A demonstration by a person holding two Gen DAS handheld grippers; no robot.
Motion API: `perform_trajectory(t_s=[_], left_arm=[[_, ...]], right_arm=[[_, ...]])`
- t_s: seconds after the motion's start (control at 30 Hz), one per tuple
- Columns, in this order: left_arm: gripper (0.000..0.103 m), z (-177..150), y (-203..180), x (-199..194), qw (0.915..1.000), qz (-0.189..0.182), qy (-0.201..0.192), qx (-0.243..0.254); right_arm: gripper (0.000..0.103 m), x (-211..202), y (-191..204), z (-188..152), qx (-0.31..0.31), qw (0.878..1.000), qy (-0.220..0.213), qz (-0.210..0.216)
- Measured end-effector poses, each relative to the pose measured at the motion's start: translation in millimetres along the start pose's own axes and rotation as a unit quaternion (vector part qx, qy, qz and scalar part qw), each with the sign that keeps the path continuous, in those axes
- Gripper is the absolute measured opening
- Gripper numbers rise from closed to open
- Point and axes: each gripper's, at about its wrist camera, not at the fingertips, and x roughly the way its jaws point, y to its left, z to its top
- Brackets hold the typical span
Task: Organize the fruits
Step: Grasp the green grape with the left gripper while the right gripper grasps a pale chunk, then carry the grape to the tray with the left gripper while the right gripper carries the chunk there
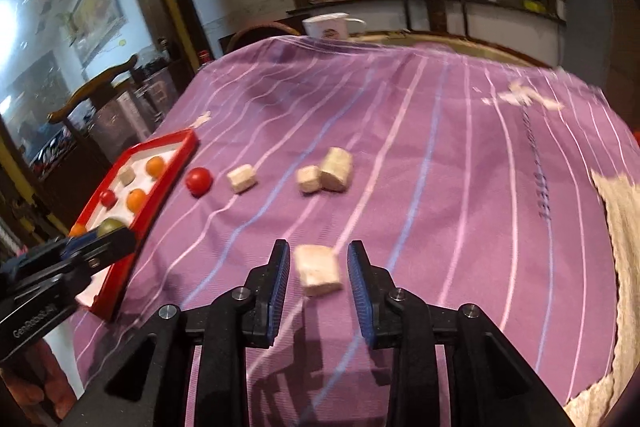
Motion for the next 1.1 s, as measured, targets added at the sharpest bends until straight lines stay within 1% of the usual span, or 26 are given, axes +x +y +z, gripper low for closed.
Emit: perform_trajectory(t_s=[0.07,0.13,0.33,0.43,0.5,0.6,0.8,1.1], left_arm=[[0.023,-3,6,0,0.9999,-0.002,0.003,-0.010],[0.023,-5,9,1,0.9998,-0.007,0.005,-0.017],[0.023,-7,11,2,0.9998,-0.012,0.007,-0.017],[0.023,-8,12,2,0.9998,-0.010,0.006,-0.017],[0.023,-8,14,1,0.9998,-0.008,0.005,-0.016],[0.023,-10,18,1,0.9998,-0.004,0.005,-0.019],[0.023,-13,25,-1,0.9996,-0.001,0.005,-0.026],[0.023,-15,37,-23,0.9991,0.025,-0.018,-0.030]], right_arm=[[0.034,1,-14,1,0.024,1.000,0.007,0.008],[0.034,2,-19,0,0.033,0.999,0.014,0.016],[0.037,26,-1,-1,0.001,0.999,0.042,0.021],[0.038,40,9,-1,-0.017,0.998,0.053,-0.001],[0.038,45,10,-1,-0.018,0.998,0.060,-0.007],[0.033,47,8,-4,-0.012,0.998,0.063,-0.008],[0.033,34,11,-7,-0.001,0.999,0.052,-0.004],[0.033,1,50,-13,-0.014,0.999,0.018,0.029]])
